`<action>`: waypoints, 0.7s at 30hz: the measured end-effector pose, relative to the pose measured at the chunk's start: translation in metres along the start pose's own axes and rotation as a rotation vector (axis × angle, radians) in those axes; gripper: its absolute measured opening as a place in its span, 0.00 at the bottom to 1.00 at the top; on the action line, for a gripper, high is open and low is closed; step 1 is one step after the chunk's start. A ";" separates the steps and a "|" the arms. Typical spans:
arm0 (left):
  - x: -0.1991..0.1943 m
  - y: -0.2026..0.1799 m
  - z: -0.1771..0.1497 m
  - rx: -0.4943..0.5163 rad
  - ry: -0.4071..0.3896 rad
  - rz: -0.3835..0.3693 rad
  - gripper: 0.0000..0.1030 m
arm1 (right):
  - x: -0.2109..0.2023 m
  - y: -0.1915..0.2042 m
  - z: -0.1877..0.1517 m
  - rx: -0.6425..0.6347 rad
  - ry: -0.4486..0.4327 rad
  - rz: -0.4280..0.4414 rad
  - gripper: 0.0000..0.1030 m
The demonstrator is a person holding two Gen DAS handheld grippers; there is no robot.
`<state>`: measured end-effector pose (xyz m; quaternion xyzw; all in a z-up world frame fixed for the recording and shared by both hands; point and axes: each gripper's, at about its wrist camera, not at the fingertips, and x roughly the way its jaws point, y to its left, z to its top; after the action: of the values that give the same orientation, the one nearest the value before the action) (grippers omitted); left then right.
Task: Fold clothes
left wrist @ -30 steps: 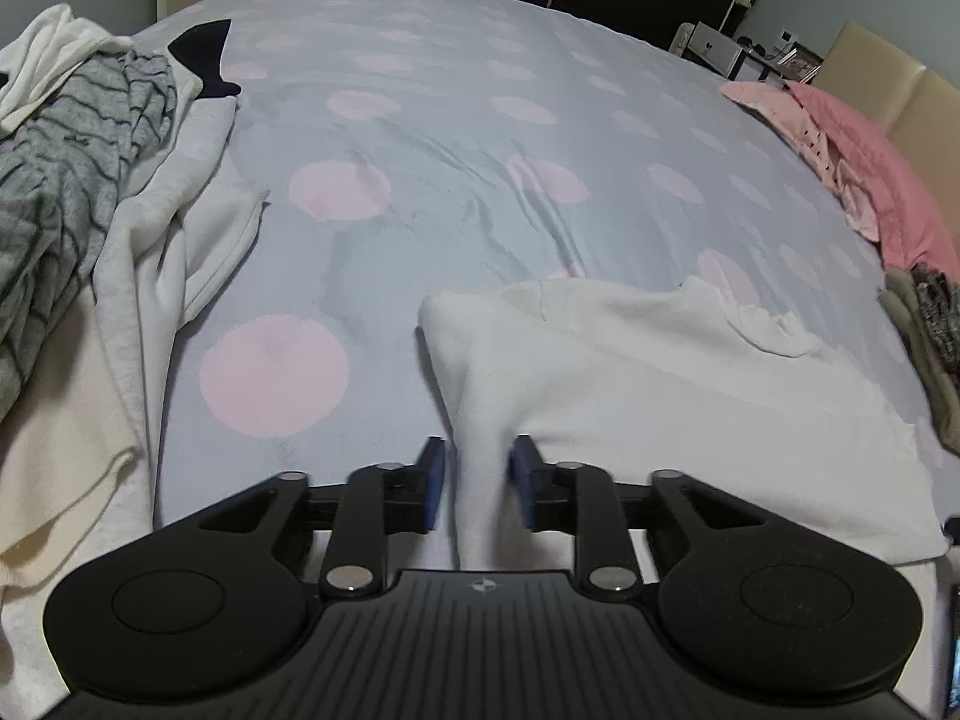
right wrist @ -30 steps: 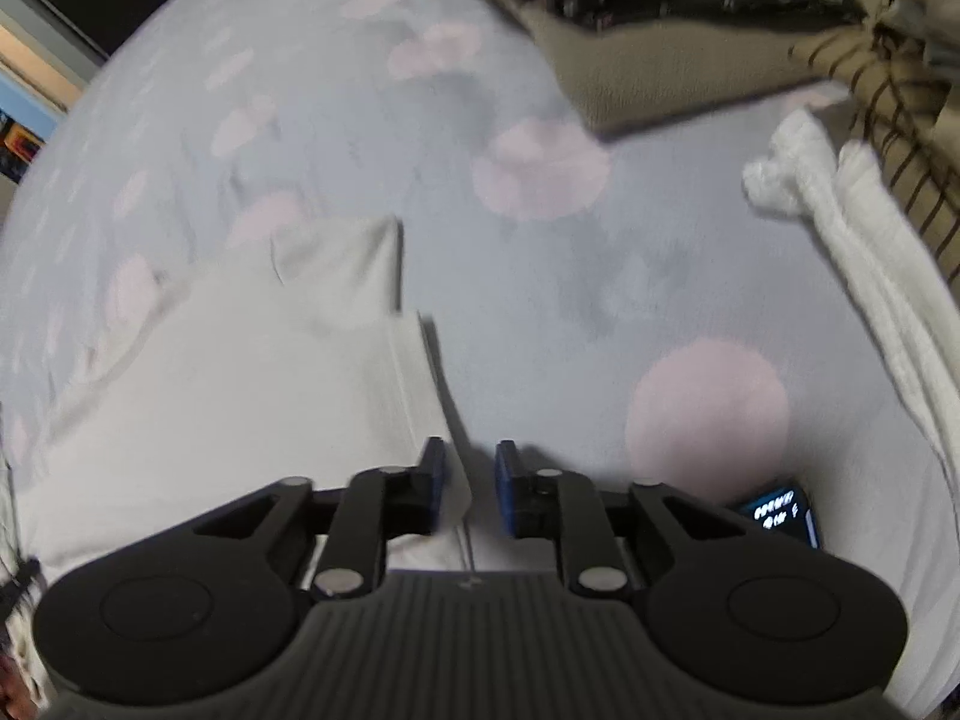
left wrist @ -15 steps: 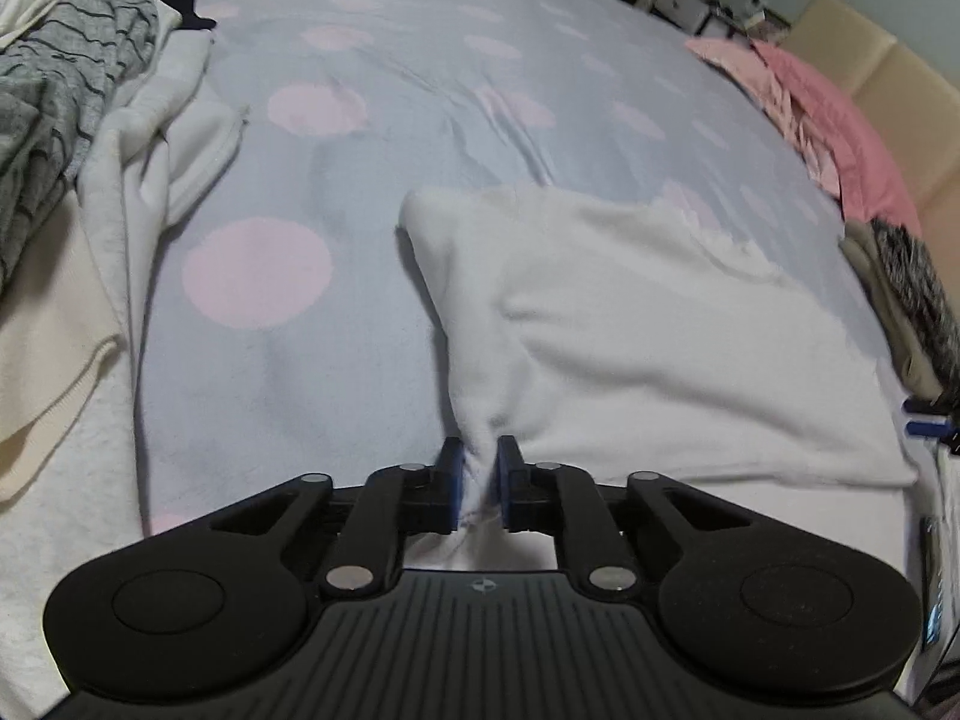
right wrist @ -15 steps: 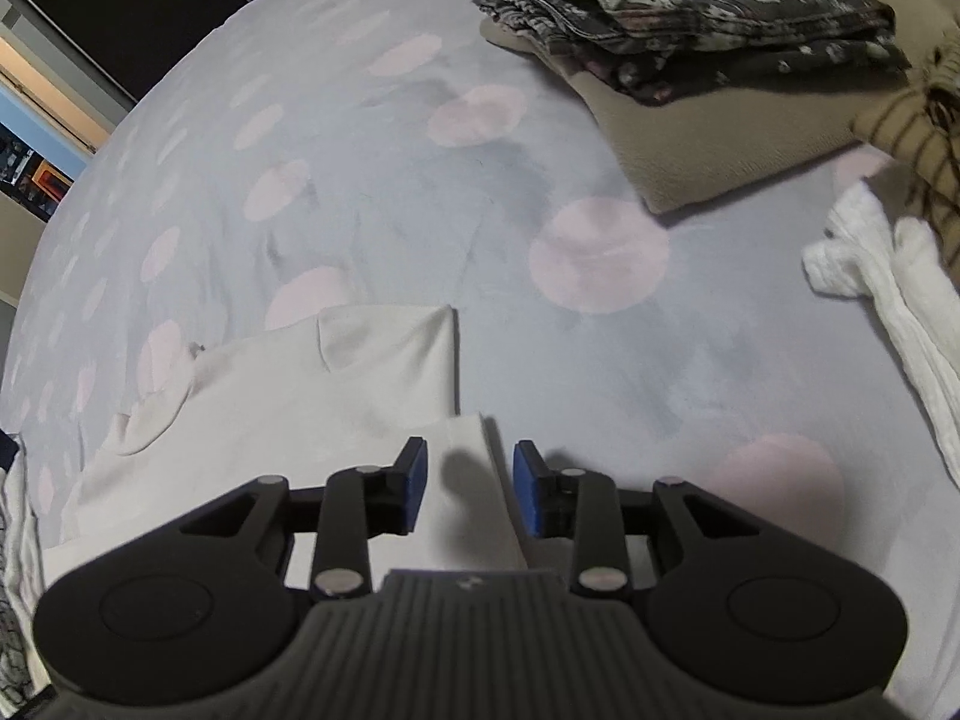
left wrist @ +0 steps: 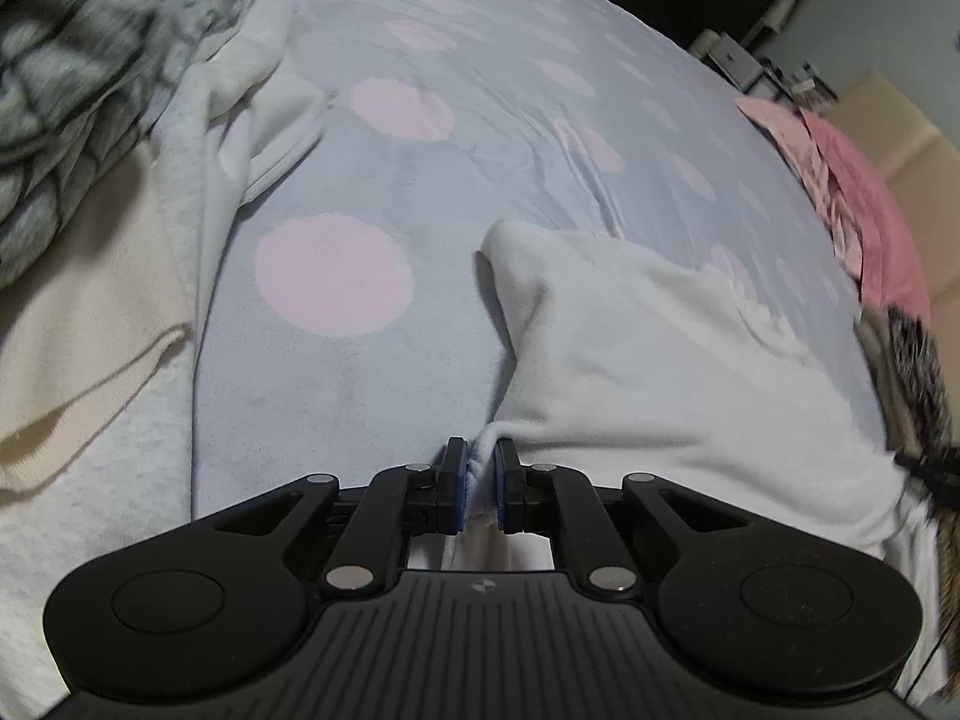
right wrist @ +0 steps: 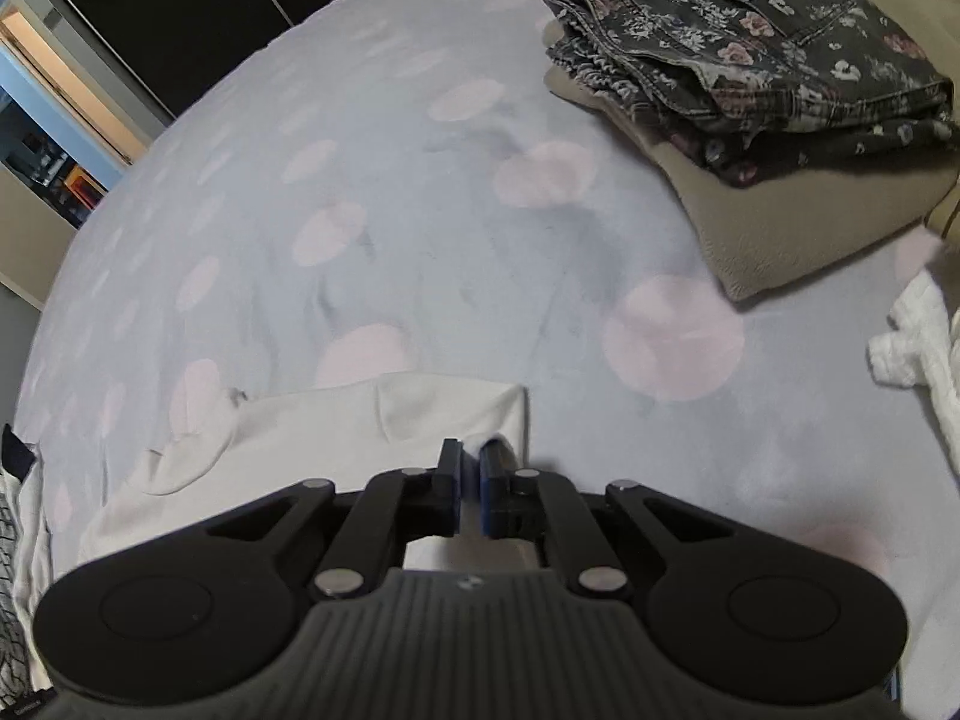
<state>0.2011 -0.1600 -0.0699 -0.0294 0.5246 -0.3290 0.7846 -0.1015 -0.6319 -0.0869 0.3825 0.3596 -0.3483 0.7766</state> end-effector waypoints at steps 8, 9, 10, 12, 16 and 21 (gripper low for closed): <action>-0.005 -0.007 -0.004 0.047 -0.009 0.018 0.19 | 0.006 -0.016 -0.006 0.027 0.060 -0.076 0.36; -0.008 -0.007 -0.004 0.048 -0.015 0.024 0.22 | 0.002 -0.019 -0.006 0.031 0.059 -0.068 0.36; -0.011 -0.007 -0.005 0.049 -0.021 0.031 0.23 | -0.002 -0.023 -0.007 0.041 0.062 -0.057 0.36; -0.016 -0.008 -0.007 0.048 -0.029 0.040 0.24 | -0.011 -0.030 -0.011 0.058 0.067 -0.032 0.36; -0.024 -0.008 -0.013 0.035 -0.031 0.054 0.25 | -0.017 -0.039 -0.029 0.076 0.135 0.007 0.36; -0.039 -0.015 -0.026 0.065 -0.017 0.067 0.25 | -0.014 -0.037 -0.051 0.054 0.174 0.003 0.04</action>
<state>0.1624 -0.1428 -0.0445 0.0108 0.5076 -0.3190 0.8003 -0.1530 -0.6022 -0.1112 0.4328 0.4157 -0.3222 0.7322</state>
